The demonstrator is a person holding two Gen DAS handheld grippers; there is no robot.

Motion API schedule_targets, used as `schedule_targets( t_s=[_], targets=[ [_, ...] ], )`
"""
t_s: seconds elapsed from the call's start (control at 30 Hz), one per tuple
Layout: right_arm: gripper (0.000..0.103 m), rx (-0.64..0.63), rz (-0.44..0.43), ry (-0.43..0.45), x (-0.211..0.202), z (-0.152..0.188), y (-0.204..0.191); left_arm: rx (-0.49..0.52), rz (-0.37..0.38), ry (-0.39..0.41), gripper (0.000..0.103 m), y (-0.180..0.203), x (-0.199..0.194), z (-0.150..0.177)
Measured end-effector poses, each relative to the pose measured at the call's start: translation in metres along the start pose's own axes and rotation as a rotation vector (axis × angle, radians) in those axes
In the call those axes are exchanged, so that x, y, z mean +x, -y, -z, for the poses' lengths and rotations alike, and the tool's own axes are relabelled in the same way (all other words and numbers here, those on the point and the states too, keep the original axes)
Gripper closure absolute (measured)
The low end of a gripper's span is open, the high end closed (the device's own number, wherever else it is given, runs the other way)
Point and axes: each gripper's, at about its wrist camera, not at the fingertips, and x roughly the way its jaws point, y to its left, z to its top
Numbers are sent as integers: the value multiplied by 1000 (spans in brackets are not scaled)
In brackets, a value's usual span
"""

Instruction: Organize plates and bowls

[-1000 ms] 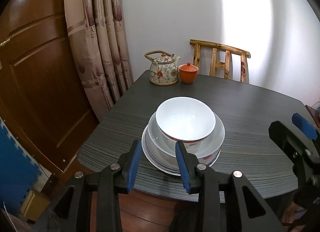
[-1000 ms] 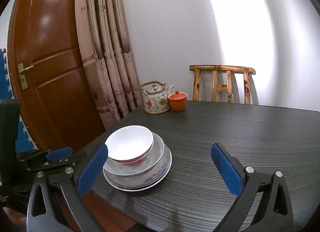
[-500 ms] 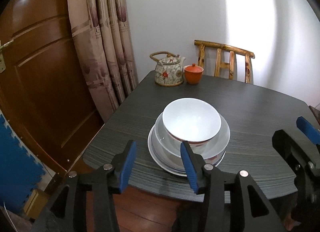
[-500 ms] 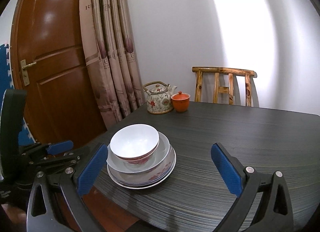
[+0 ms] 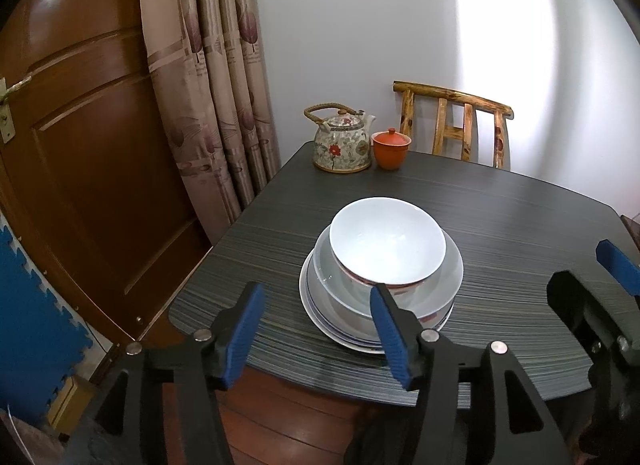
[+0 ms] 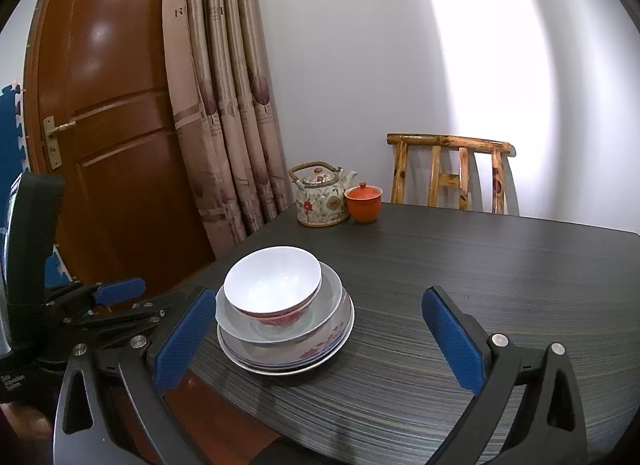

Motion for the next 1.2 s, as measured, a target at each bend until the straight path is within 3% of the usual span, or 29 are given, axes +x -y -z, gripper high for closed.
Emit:
schedule_targets(
  t_s=[1.2],
  targets=[
    [1,-33,12,-22,0,-2,2,-4,9,-12,40,3,-1,4]
  ],
)
